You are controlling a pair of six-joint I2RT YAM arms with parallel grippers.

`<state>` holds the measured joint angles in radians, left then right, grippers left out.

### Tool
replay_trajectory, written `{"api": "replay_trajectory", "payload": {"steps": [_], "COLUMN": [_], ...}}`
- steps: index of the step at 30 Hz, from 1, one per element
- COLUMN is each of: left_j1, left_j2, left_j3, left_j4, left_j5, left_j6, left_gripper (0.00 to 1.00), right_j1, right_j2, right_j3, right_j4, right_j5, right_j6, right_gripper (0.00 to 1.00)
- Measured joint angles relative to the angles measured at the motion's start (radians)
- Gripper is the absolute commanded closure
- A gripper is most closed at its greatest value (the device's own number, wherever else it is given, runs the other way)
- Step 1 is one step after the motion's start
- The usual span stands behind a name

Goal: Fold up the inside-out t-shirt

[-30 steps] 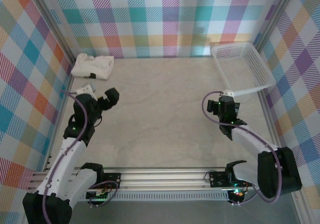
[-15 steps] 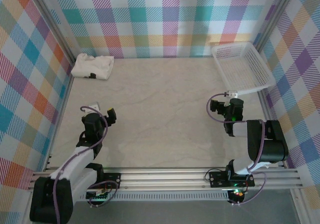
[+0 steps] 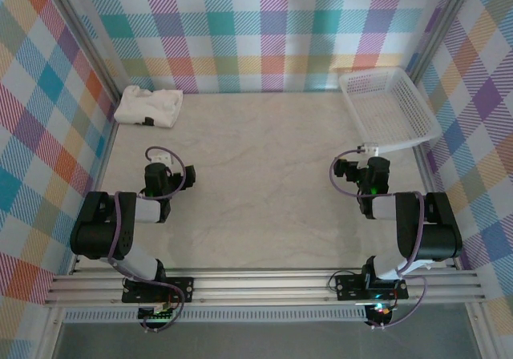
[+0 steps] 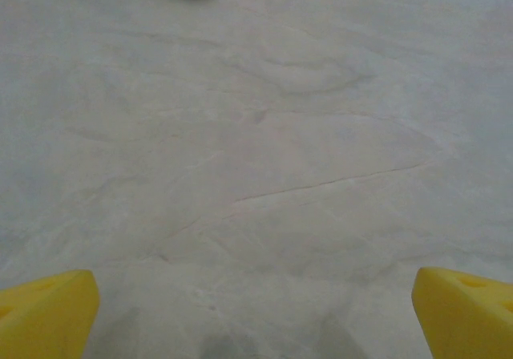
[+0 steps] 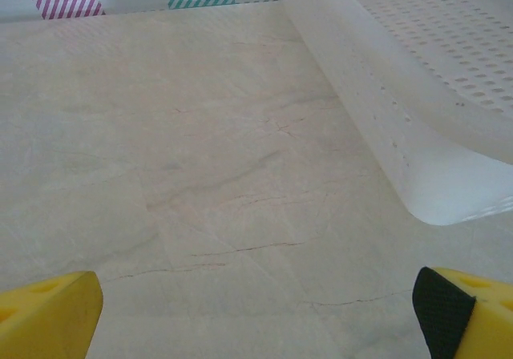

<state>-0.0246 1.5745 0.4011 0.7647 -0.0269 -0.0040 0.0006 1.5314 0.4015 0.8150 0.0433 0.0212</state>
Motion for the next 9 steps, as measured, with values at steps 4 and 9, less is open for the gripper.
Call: {"api": "replay_trajectory", "payload": {"steps": [4, 9], "left_j1": [-0.009, -0.013], "left_j2": [0.0, 0.0], "left_j3": [0.004, 0.005], "left_j4": [0.002, 0.002], "left_j5": [0.005, 0.008], "left_j6": [0.012, 0.021], "left_gripper": [0.0, 0.0], "right_j1": [0.0, 0.0], "right_j2": [0.0, 0.0], "right_j3": [0.0, 0.0], "right_j4": [0.0, 0.0], "right_j5": [-0.002, -0.004], "right_j6": [0.0, 0.0], "right_gripper": [0.0, 0.0]}}
